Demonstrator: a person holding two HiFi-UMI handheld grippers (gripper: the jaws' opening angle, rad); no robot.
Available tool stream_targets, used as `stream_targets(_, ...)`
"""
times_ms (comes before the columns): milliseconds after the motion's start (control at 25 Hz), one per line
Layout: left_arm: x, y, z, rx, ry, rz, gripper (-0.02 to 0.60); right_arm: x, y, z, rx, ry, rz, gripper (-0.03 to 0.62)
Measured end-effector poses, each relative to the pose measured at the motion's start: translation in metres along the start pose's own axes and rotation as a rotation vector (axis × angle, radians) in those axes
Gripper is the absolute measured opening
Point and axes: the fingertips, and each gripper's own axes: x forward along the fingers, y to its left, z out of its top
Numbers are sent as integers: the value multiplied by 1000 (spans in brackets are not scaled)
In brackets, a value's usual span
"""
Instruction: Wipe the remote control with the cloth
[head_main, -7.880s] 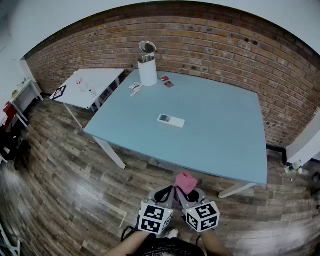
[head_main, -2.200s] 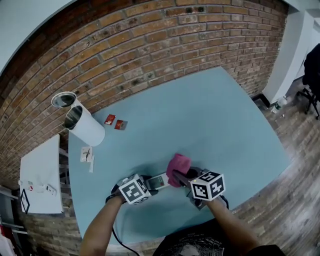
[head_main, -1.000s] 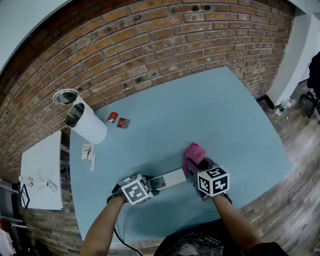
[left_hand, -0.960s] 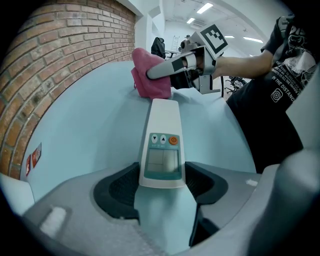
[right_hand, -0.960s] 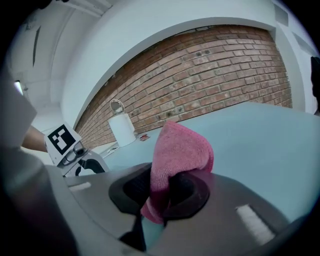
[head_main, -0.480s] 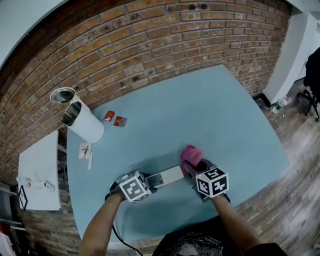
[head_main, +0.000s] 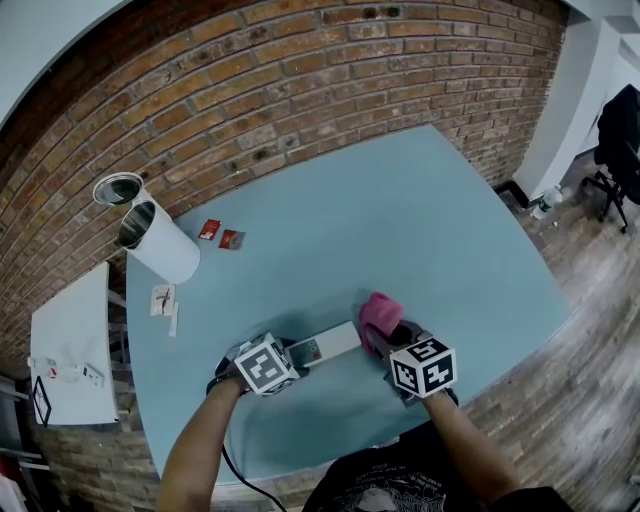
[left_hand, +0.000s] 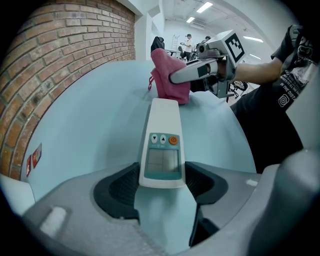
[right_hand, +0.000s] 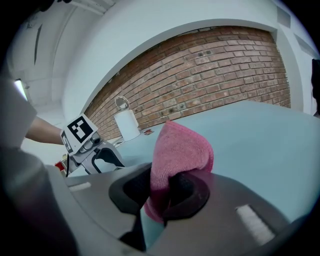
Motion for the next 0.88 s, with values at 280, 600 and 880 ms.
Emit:
stream_targets(280, 3, -2, 1, -5, -10, -8, 287, -12, 10, -12, -3, -14, -1, 63)
stream_targets(600, 4, -3, 1, -9, -6, -4, 287, -8, 37, -14, -69, -33, 27, 63)
stream_targets(880, 4, -2, 2, -6, -8, -8, 287, 1, 60, -14, -139, -32, 44, 63)
